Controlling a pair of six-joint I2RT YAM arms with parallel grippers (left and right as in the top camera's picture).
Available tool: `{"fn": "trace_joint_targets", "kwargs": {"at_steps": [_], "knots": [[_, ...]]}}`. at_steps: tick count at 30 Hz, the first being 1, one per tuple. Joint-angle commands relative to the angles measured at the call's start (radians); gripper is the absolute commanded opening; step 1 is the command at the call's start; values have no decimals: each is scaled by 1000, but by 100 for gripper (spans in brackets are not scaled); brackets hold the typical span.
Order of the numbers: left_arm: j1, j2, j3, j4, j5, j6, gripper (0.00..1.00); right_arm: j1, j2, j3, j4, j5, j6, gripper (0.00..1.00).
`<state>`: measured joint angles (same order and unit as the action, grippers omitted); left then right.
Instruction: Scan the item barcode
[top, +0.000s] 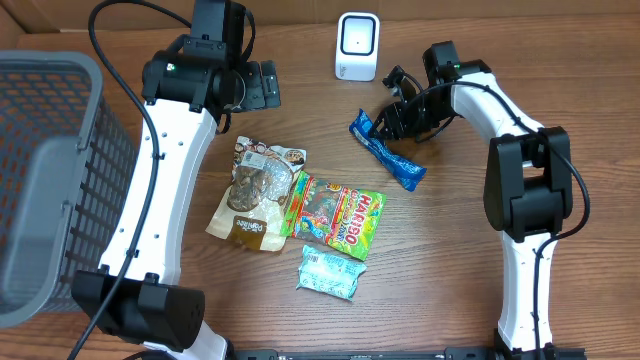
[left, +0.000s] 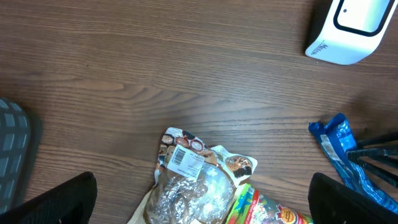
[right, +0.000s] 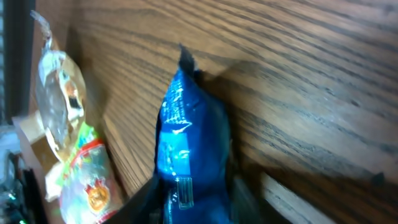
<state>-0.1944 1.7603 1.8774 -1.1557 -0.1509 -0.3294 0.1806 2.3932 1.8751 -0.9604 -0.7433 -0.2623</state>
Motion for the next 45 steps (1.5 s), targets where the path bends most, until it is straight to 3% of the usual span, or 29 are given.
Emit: {"fn": "trace_joint_targets", "kwargs": {"at_steps": [1,2,3,10,19,24,30,37,45], "knots": [[4,-15,16,0,-6,23,100,9,11,-7,4,1,7,16],[4,-15,16,1,-6,23,100,9,11,-6,2,1,8,7],[4,-15,16,0,-6,23,100,9,11,-1,-7,1,13,4],[4,-15,16,0,-6,23,100,31,2,83,-99,78,119,4],[4,-15,16,1,-6,23,100,192,-39,321,-177,760,314,4],[4,-15,16,0,-6,23,100,277,-32,335,-72,1154,319,4],[4,-15,16,0,-6,23,100,295,-29,335,89,1378,264,4],[4,-15,16,0,-6,23,100,270,-29,335,295,1415,174,4],[4,-15,16,0,-5,23,100,268,-23,335,468,1318,95,4]]}}
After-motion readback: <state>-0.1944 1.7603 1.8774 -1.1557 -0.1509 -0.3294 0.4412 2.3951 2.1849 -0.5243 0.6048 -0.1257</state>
